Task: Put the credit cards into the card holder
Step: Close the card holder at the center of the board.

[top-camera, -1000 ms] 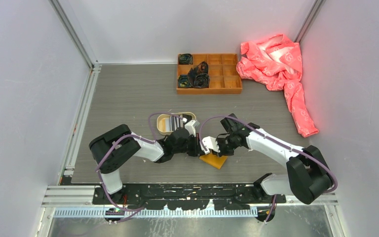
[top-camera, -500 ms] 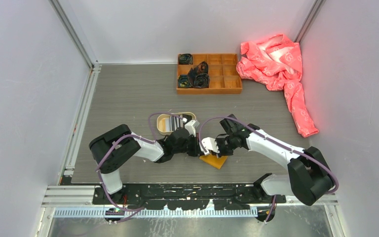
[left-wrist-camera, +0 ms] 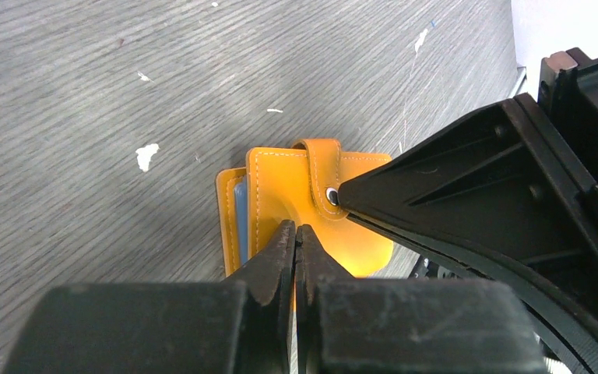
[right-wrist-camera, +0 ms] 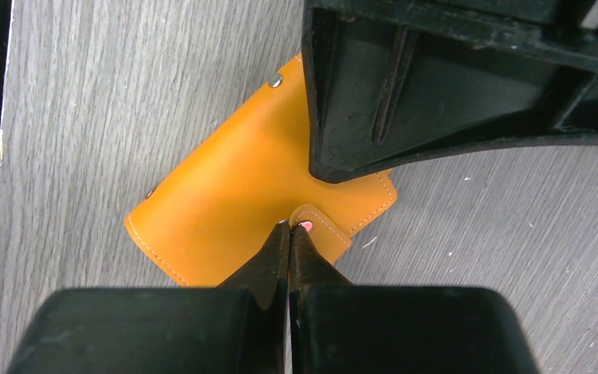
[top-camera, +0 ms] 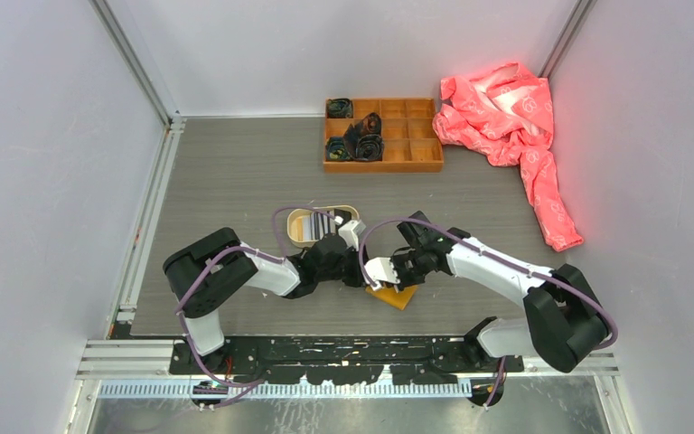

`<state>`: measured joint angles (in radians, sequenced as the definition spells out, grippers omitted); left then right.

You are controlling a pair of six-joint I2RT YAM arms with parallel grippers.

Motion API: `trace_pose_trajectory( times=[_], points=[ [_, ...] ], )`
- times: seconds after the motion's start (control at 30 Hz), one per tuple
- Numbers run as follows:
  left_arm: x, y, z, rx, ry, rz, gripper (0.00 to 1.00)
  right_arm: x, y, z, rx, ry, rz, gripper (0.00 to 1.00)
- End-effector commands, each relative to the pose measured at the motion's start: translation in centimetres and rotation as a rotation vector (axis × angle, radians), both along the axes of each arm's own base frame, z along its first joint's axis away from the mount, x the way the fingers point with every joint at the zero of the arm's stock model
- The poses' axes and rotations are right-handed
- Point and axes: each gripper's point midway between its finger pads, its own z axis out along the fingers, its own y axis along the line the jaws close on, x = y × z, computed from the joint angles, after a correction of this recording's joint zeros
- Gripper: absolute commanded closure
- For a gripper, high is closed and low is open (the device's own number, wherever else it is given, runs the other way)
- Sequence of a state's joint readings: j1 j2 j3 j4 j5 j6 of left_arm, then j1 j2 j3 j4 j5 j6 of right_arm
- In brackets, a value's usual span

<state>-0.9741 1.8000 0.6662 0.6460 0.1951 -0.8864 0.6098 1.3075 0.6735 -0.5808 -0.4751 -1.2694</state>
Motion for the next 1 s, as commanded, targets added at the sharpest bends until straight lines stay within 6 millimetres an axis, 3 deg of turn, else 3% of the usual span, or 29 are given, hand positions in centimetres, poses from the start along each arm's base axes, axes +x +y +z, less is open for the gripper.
trace_pose_trajectory(
  times=[0.0, 0.33, 0.97],
  points=[
    [-1.6, 0.8, -1.3, 0.059, 0.036, -0.037, 1.00, -1.2, -1.1, 0.1, -0.051, 0.027, 0.036, 0.99],
    [-1.5, 0.9, -1.2, 0.059, 0.035, -0.034, 1.00, -0.6, -0.4, 2.6, 0.025, 0.004, 0.002, 0.99],
    [-1.6, 0.6, -1.3, 0.060, 0.037, -0.040, 1.00, -1.5, -0.5, 0.1, -0.048, 0.018, 0.054, 0.99]
  ],
)
